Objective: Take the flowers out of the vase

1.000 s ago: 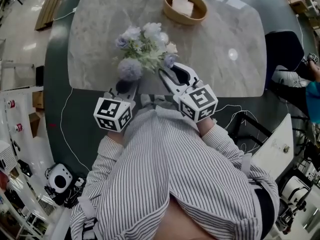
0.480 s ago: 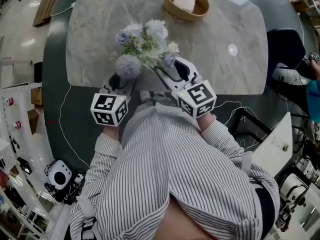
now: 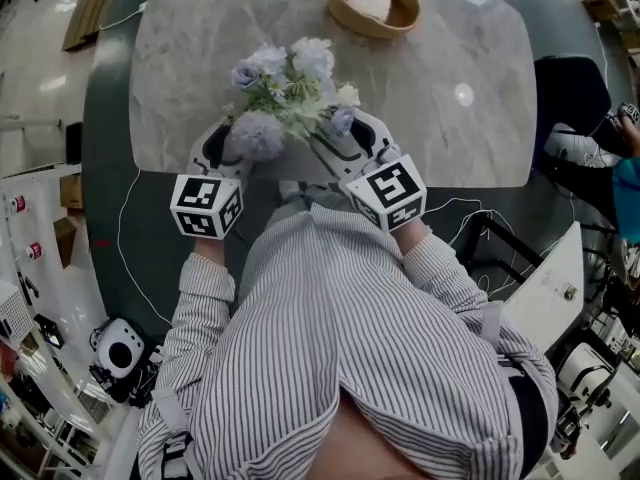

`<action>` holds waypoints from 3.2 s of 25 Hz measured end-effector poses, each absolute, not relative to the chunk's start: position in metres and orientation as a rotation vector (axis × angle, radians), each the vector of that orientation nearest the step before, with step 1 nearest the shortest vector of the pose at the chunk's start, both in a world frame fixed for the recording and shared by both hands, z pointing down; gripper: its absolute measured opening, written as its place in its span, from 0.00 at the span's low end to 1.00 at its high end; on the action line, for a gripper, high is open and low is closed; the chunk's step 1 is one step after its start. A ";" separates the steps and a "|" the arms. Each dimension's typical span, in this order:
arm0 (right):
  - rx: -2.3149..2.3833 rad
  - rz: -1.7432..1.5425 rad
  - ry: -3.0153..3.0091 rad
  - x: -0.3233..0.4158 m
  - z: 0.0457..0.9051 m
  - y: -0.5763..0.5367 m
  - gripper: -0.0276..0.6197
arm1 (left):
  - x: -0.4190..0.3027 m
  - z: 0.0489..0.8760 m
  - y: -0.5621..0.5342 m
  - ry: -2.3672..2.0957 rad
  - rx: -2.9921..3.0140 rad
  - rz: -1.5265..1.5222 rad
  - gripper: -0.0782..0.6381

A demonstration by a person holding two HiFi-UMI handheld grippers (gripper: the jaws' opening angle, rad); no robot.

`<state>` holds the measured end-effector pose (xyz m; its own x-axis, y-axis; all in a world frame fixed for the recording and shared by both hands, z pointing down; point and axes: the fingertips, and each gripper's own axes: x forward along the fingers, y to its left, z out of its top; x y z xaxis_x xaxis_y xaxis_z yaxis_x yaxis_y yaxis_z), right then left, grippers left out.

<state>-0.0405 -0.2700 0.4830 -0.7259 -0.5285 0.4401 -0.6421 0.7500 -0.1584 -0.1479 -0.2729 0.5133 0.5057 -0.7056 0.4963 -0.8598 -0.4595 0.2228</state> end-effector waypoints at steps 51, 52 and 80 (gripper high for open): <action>0.935 0.596 -2.717 -0.062 0.484 -0.309 0.16 | -0.105 0.487 -0.303 -0.978 2.708 0.371 0.26; 0.941 0.595 -2.717 -0.061 0.484 -0.310 0.14 | -0.106 0.488 -0.303 -0.983 2.705 0.372 0.24; 0.924 0.465 -2.791 -0.065 0.447 -0.312 0.11 | -0.112 0.457 -0.303 -1.120 2.710 0.298 0.15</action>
